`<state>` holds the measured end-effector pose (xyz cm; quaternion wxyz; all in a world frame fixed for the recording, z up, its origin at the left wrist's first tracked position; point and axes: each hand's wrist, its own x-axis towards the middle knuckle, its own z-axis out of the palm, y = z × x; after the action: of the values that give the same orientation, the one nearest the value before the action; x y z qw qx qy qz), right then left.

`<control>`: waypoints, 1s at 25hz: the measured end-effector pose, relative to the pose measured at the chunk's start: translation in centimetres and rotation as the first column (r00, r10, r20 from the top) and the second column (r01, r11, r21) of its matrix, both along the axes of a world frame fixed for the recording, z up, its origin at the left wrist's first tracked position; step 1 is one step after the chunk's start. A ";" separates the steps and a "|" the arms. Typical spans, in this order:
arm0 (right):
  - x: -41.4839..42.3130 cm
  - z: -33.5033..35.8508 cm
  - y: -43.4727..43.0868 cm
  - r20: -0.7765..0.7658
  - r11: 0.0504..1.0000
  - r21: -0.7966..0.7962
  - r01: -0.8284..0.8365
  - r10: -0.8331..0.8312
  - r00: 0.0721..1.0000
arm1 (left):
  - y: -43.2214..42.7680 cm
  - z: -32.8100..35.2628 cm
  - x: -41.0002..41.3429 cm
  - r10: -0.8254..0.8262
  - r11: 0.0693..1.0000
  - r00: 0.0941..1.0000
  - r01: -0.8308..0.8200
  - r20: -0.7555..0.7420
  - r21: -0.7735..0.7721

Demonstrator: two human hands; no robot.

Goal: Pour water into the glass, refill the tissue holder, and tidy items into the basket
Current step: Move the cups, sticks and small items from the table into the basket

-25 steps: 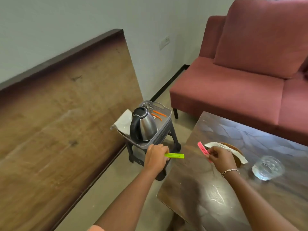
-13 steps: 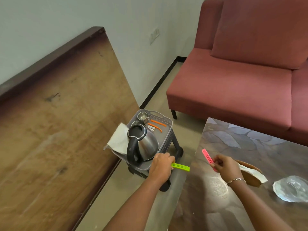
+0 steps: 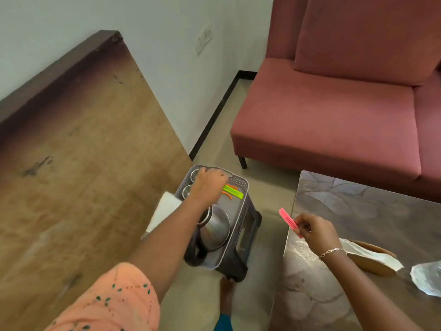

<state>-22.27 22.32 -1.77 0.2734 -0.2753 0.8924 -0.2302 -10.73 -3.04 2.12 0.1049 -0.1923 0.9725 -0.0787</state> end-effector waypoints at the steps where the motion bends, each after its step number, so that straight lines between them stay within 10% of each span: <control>1: -0.1 -0.1 -0.8 -0.001 1.000 0.007 0.019 -0.019 1.000 | -1.8 -0.5 -0.7 -0.019 1.000 0.999 0.019 0.034 -0.006; 13: -0.2 -7.5 -17.0 0.108 0.999 0.052 0.013 -0.019 0.994 | -15.1 -14.3 -0.9 -0.339 0.939 0.862 0.289 0.377 0.185; 25: -0.4 -13.3 -25.7 0.039 0.955 0.214 -0.204 0.200 0.979 | -15.5 -19.8 -1.0 -0.500 0.862 0.852 0.472 0.152 0.186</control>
<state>-22.63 -3.39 -15.06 0.3316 -0.3316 0.8770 -0.1047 -11.72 -18.52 -17.71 0.1898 0.0769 0.9774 -0.0517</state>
